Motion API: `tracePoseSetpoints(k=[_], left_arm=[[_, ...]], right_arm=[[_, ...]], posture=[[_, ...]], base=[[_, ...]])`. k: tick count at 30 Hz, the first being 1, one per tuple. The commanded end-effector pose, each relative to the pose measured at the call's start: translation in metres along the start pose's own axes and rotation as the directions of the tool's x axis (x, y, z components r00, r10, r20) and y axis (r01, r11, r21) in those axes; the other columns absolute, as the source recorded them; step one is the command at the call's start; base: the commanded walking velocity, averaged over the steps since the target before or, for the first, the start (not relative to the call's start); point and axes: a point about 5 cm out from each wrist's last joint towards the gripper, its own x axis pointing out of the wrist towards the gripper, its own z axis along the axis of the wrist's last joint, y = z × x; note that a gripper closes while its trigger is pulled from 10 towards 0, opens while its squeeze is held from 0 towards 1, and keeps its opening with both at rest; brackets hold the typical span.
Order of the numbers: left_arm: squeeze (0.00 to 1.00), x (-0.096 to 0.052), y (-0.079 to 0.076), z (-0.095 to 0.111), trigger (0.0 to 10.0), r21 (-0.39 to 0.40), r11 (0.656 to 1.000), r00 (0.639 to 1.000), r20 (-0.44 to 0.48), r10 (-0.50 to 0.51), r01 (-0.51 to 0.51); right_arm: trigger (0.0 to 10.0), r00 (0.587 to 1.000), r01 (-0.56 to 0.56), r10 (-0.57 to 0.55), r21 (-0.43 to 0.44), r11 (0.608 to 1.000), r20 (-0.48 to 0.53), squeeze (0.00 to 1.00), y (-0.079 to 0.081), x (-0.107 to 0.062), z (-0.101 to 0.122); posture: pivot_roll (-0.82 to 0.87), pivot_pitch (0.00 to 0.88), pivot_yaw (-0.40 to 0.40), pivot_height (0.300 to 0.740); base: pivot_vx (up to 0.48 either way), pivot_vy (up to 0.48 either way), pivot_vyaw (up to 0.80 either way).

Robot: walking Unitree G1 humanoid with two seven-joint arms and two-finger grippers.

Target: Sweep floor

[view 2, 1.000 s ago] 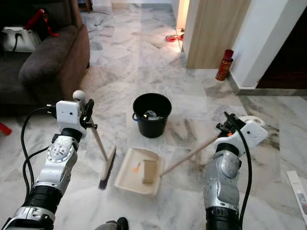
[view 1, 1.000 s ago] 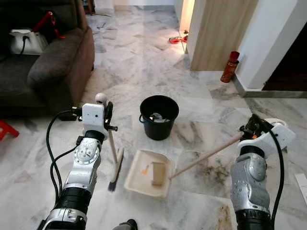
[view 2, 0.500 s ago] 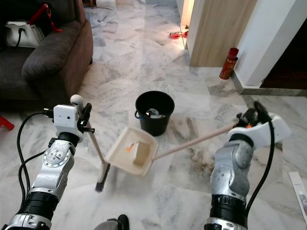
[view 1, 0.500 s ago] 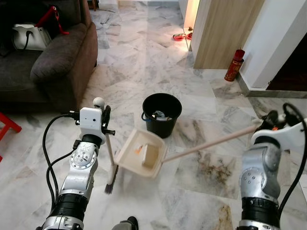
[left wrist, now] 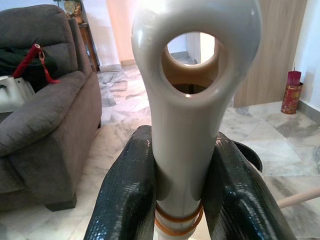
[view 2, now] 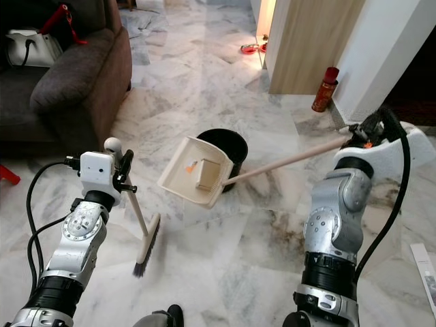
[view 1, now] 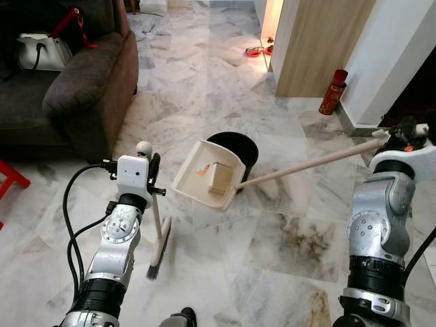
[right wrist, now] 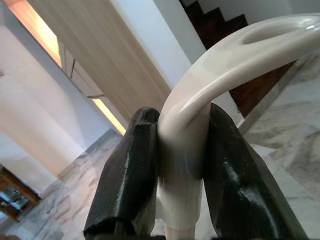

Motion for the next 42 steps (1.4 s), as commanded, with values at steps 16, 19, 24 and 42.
tracePoseSetpoints(k=[16,19,24,42], left_arm=[[0.0,0.002,0.002,0.011,10.0,0.004,1.0,0.999,0.036,0.008,-0.008],[0.0,0.003,0.002,0.011,10.0,0.004,1.0,0.999,0.035,0.006,-0.006],[0.0,0.003,0.002,0.012,10.0,0.006,1.0,0.999,0.035,0.003,-0.004],[0.0,0.005,0.001,0.015,10.0,-0.001,1.0,0.998,0.054,0.011,-0.011]], right_arm=[[10.0,0.998,-0.06,0.058,0.053,0.997,0.03,0.0,0.014,-0.005,0.011],[10.0,0.998,-0.062,0.06,0.054,0.997,0.029,0.0,0.014,-0.005,0.011],[10.0,0.998,-0.062,0.06,0.064,0.996,0.026,0.0,0.013,-0.005,0.01],[10.0,0.999,-0.048,0.048,0.085,0.995,0.006,0.0,0.012,-0.008,0.008]], posture=[[0.1,0.13,-0.027,0.74],[0.1,0.132,-0.025,0.74],[0.09,0.133,-0.024,0.74],[0.1,0.121,-0.019,0.74]], base=[[0.145,0.231,0.0],[0.3,0.289,0.0],[0.302,0.289,0.0],[0.139,0.03,0.0]])
